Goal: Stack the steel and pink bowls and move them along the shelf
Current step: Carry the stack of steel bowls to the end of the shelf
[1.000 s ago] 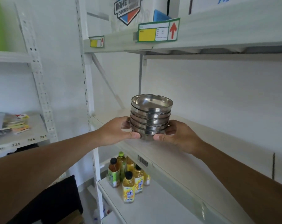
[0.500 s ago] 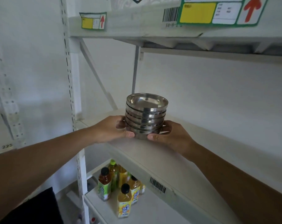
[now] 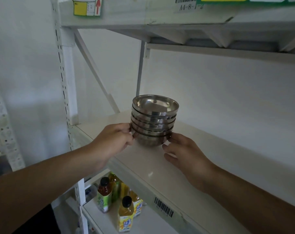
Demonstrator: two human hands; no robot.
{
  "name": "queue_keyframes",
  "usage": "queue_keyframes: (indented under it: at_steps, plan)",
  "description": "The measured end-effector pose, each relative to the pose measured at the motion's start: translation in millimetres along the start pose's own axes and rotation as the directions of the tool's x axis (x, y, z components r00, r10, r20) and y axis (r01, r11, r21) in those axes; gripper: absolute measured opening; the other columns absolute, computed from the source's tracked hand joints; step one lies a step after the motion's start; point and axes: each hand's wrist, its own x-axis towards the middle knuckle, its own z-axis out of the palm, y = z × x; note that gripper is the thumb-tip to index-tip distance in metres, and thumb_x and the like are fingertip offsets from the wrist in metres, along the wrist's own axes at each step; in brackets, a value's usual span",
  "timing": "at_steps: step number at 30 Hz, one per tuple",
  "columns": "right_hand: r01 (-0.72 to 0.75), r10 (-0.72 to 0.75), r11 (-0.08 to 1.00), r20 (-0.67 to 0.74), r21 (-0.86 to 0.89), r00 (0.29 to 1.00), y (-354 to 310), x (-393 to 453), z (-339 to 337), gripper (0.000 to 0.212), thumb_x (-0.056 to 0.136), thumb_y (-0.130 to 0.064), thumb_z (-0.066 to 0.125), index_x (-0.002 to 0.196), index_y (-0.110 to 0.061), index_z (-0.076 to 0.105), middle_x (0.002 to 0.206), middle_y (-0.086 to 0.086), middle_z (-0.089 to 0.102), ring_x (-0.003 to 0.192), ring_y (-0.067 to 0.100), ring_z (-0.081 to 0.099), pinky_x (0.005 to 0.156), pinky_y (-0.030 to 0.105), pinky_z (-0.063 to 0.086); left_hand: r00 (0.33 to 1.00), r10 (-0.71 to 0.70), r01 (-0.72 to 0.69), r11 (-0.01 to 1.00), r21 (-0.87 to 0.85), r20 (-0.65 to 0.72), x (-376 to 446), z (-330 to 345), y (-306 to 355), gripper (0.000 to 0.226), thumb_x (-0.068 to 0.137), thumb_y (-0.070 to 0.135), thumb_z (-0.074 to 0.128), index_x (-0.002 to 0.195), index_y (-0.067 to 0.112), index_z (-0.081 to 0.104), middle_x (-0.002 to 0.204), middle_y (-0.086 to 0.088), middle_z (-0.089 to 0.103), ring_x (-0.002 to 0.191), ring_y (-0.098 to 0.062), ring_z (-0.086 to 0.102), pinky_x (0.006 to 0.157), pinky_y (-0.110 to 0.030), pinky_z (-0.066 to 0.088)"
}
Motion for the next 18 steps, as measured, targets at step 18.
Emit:
queue_keyframes:
  at_steps: [18]
  plan:
    - [-0.053,0.004,0.962,-0.179,-0.269,0.984,-26,135,23,0.018,0.095,-0.011,0.055,0.108,-0.02,0.065,0.089,0.002,0.062,0.08,0.022,0.06,0.084,0.047,0.062,0.982,-0.162,0.167,0.985,0.052,-0.097,147,17,23,0.031,0.084,-0.02,0.052,0.09,0.008,0.064,0.103,-0.016,0.06,0.098,-0.025,0.057,0.082,-0.033,0.048]
